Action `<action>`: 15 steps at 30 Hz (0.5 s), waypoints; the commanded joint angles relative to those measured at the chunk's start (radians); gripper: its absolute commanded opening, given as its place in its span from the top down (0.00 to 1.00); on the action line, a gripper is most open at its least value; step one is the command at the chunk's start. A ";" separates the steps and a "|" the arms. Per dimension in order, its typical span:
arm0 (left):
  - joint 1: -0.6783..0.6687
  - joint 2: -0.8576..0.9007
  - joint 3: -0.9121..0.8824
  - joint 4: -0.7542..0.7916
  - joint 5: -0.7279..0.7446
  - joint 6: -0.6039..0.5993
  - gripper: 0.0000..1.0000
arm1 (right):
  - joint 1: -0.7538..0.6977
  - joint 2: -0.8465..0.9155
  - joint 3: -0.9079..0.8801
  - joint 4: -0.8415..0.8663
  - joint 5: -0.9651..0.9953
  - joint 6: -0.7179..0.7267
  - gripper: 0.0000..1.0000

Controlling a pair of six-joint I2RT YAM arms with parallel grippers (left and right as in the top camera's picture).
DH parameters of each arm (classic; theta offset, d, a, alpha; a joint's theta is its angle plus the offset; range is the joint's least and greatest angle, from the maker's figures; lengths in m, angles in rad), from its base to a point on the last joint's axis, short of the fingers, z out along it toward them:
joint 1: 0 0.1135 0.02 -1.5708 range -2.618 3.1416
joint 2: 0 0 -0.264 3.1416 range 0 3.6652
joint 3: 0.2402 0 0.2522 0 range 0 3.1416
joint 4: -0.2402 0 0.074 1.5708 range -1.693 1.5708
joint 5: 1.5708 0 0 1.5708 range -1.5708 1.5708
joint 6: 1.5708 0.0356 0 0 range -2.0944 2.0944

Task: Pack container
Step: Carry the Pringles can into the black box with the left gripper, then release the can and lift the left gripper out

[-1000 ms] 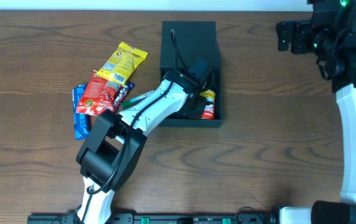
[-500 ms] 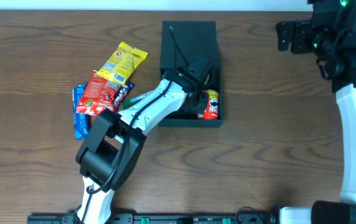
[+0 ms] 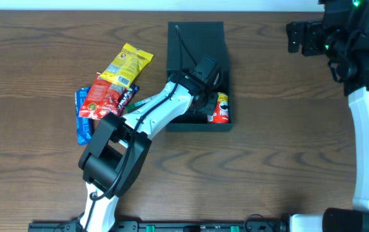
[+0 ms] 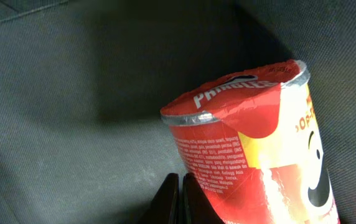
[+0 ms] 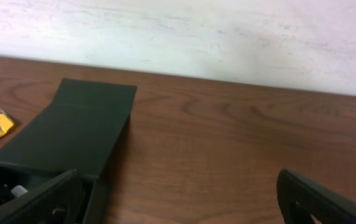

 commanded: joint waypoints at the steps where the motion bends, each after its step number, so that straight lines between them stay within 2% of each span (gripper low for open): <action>1: 0.003 0.026 0.002 0.004 0.017 0.046 0.94 | -0.004 -0.011 -0.003 0.003 -0.008 0.000 0.01; 8: 0.012 0.017 0.011 0.000 -0.083 0.052 0.94 | -0.004 -0.011 -0.003 0.018 -0.008 0.000 0.01; 15: 0.055 -0.042 0.119 -0.004 -0.096 0.053 0.94 | -0.004 -0.011 -0.003 0.042 -0.008 0.000 0.01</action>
